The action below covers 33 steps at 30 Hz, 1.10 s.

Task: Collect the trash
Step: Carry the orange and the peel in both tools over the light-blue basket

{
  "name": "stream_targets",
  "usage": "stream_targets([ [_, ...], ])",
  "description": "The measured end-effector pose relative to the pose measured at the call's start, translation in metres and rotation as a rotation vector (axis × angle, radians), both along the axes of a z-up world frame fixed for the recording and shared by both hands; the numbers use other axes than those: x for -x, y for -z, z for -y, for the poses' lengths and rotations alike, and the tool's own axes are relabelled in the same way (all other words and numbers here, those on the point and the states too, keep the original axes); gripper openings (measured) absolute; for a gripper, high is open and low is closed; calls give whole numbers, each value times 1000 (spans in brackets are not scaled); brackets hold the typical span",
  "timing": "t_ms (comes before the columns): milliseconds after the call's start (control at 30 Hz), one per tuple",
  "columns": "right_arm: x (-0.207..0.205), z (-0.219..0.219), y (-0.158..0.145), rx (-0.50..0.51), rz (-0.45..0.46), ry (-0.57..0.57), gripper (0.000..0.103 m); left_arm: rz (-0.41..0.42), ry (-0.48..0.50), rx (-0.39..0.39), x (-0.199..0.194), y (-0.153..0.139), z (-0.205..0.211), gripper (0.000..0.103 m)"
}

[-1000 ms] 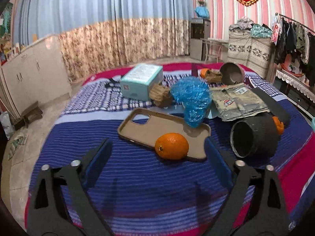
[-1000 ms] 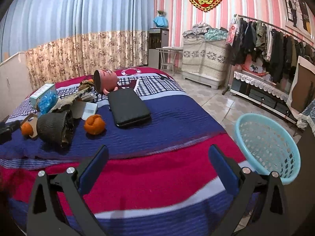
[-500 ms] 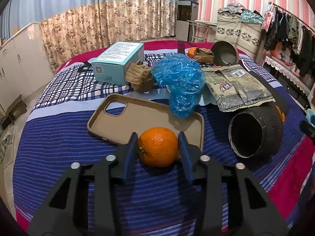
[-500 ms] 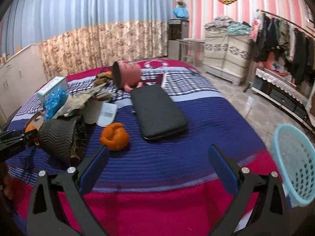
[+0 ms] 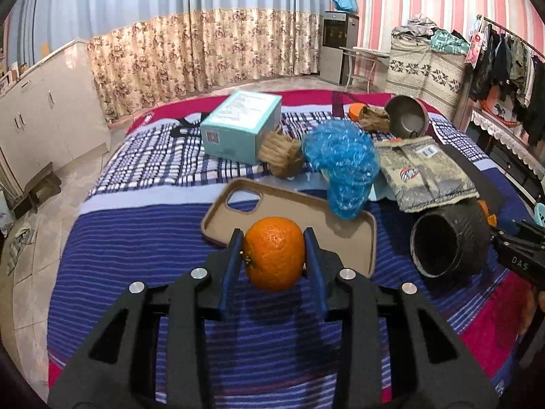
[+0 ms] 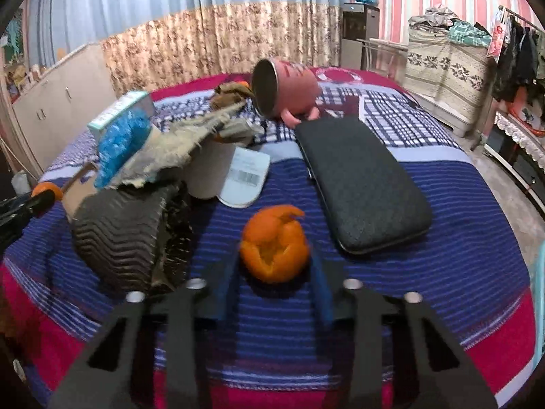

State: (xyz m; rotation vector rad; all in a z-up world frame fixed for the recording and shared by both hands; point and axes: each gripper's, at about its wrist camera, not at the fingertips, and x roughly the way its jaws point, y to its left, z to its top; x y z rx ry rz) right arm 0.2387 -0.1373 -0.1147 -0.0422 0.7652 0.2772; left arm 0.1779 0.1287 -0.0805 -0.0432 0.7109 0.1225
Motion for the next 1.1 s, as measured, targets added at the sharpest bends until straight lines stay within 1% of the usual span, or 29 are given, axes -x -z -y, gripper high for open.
stream_targets([
  [133,13,13,-14,-5,58,7,29,23,9,-8,1,-12,9,34],
  [300,41,45,-40,2,140,45,29,77,49,3,1,-34,37,35],
  [433,65,98,-62,10,204,142,29,113,104,2,-3,-47,72,35],
  [567,81,151,-74,45,245,253,29,122,171,6,-11,-54,115,35],
  [700,94,206,-78,55,266,367,29,151,246,10,-14,-63,162,35],
  [833,109,262,-74,41,271,488,29,186,334,11,-17,-73,217,35],
  [1033,129,307,-64,5,269,591,29,218,461,36,-18,-80,294,35],
  [1100,134,321,-62,-4,273,626,29,217,503,51,-19,-79,319,35],
])
